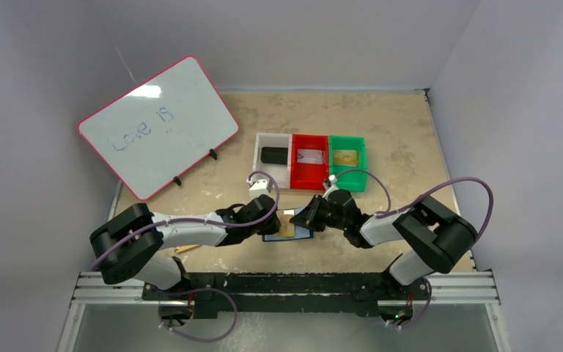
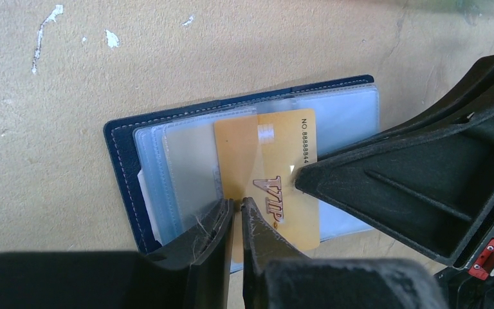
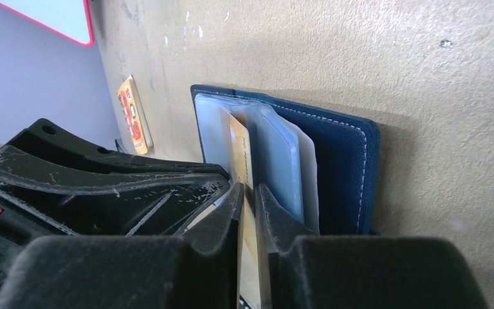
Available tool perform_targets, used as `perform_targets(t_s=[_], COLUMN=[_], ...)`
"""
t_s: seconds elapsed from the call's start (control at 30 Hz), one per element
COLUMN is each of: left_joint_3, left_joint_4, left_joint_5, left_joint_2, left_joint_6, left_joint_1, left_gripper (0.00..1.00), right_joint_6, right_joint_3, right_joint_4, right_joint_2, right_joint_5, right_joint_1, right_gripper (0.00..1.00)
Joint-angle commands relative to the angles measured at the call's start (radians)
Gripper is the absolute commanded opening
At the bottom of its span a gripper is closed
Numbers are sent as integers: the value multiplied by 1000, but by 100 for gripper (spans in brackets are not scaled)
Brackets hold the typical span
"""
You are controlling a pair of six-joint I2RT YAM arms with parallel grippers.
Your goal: Take the credit cards out of the card holder
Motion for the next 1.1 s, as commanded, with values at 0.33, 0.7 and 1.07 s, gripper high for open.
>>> perform_targets(t_s=[0.33,0.7,1.07], left_joint_3=[22,20,35], left_joint_4=[-81,-110,-114], left_joint_5=[-18,-38,-31], left_joint_2=[23,-2,-30], left_joint_6=[13,16,24], left_joint_1=[0,-1,0], left_gripper=[9,8,15], right_joint_6=[11,15,-41], right_joint_3=[-20,-38,-31], right_joint_4=[140,128,-106], right_joint_2=[33,8,-141], right_joint_5=[-66,-34,72], right_joint_1=[-3,-3,-7], right_gripper=[16,1,0])
